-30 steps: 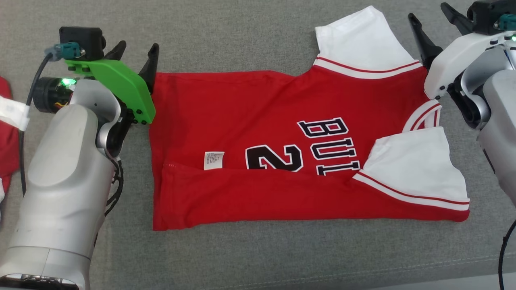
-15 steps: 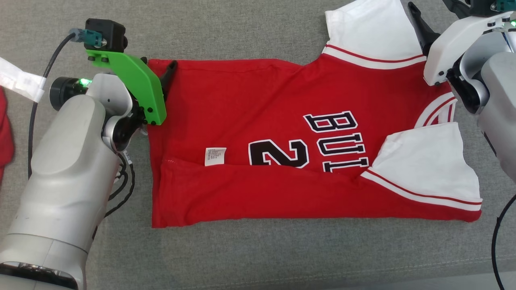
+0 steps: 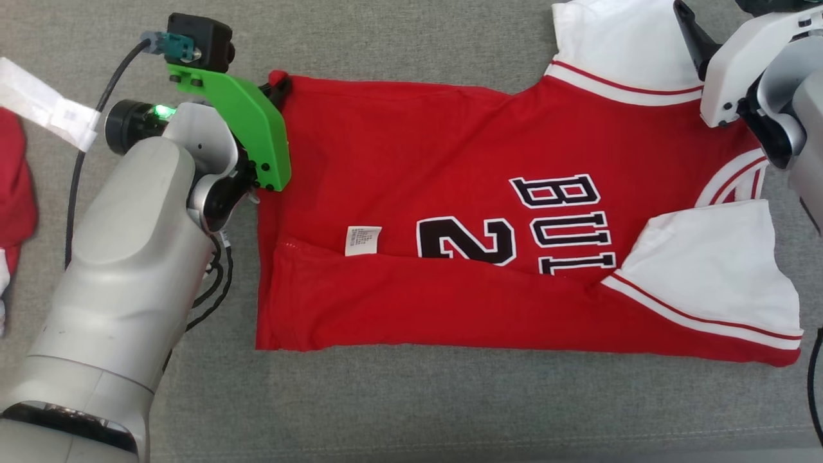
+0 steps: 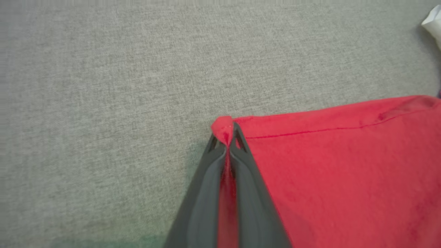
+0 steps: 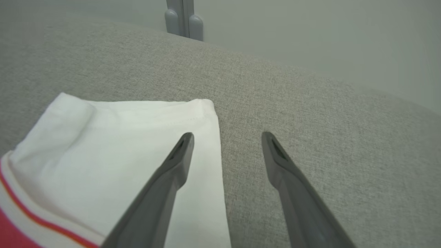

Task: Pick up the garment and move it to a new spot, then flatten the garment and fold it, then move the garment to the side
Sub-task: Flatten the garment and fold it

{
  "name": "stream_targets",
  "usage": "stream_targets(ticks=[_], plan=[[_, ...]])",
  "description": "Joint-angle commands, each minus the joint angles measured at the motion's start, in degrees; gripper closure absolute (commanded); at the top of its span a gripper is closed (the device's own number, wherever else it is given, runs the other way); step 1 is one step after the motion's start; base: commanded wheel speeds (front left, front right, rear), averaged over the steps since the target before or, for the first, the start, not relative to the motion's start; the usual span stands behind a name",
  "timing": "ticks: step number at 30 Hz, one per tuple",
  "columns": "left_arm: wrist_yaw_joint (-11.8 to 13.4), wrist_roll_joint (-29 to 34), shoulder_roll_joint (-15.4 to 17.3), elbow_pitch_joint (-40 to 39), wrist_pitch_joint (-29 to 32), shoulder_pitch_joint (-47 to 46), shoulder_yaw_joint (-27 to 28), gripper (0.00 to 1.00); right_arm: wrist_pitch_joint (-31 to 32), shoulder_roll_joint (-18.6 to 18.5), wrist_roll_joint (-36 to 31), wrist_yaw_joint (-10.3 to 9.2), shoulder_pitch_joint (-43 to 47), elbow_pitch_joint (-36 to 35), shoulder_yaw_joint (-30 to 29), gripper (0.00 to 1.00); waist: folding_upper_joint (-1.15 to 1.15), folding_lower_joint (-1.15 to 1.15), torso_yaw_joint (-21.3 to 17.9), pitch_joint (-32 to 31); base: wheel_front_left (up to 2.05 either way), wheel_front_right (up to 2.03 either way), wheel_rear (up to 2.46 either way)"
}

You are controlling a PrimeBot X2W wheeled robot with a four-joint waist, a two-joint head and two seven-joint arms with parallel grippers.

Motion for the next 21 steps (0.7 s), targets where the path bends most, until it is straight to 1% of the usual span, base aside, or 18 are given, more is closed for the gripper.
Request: stream_targets(ticks=[1, 4, 10, 14, 15, 16, 17, 19, 21], plan=[[-0.09, 0.6, -0.27, -0.58, -0.53, -0.95, -0.68, 1.0, 0.38, -0.68, 0.59, -0.09, -1.08, 0.44, 0.76, 0.0, 0.0, 0.0, 1.68, 0.85, 0.0, 0.0, 0.0], [-0.09, 0.13, -0.94, -1.89, -1.56, -1.14, -1.56, 1.0, 1.32, -1.27, 1.66, -0.09, -2.55, 0.98, 1.85, 0.0, 0.0, 0.0, 3.06, 1.49, 0.0, 0.0, 0.0], [-0.09, 0.68, -1.86, -3.47, -3.14, -1.67, -2.96, 1.0, 5.27, -1.9, 4.11, -0.09, -5.59, 2.95, 3.03, 0.0, 0.0, 0.0, 5.35, 2.96, 0.0, 0.0, 0.0], [-0.09, 0.77, -2.36, -3.92, -4.05, -1.84, -3.26, 1.0, 9.2, -1.64, 5.31, -0.09, -6.71, 5.01, 4.02, 0.0, 0.0, 0.0, 6.09, 3.65, 0.0, 0.0, 0.0], [-0.09, 0.7, -2.51, -4.01, -4.21, -1.89, -3.25, 1.0, 10.19, -1.51, 5.82, -0.09, -6.85, 5.36, 4.21, 0.33, 0.0, 0.0, 6.24, 3.78, 0.0, 0.0, 0.0], [-0.09, 0.63, -2.57, -3.99, -4.53, -1.9, -3.24, 1.0, 10.8, -1.29, 6.26, -0.09, -6.85, 5.57, 4.22, 0.6, 0.0, 0.0, 6.31, 3.85, 0.0, 0.0, 0.0], [-0.06, 0.57, -2.57, -3.95, -4.7, -1.88, -3.2, 1.0, 11.54, -0.94, 6.89, -0.09, -6.68, 5.44, 4.28, 1.0, 0.0, 0.0, 6.31, 3.88, 0.0, 0.0, 0.0], [0.08, 0.41, -2.48, -3.79, -5.21, -1.77, -3.01, 1.0, 12.55, -0.61, 8.02, -0.08, -6.57, 5.24, 4.43, 1.0, 0.0, 0.0, 6.03, 3.79, 0.0, 0.0, 0.0], [0.33, 0.27, -2.24, -3.58, -5.94, -1.57, -2.79, 1.0, 11.99, -0.86, 8.88, -0.09, -6.98, 4.78, 4.43, 1.0, 0.0, 0.0, 5.65, 3.51, 0.0, 0.0, 0.0]])
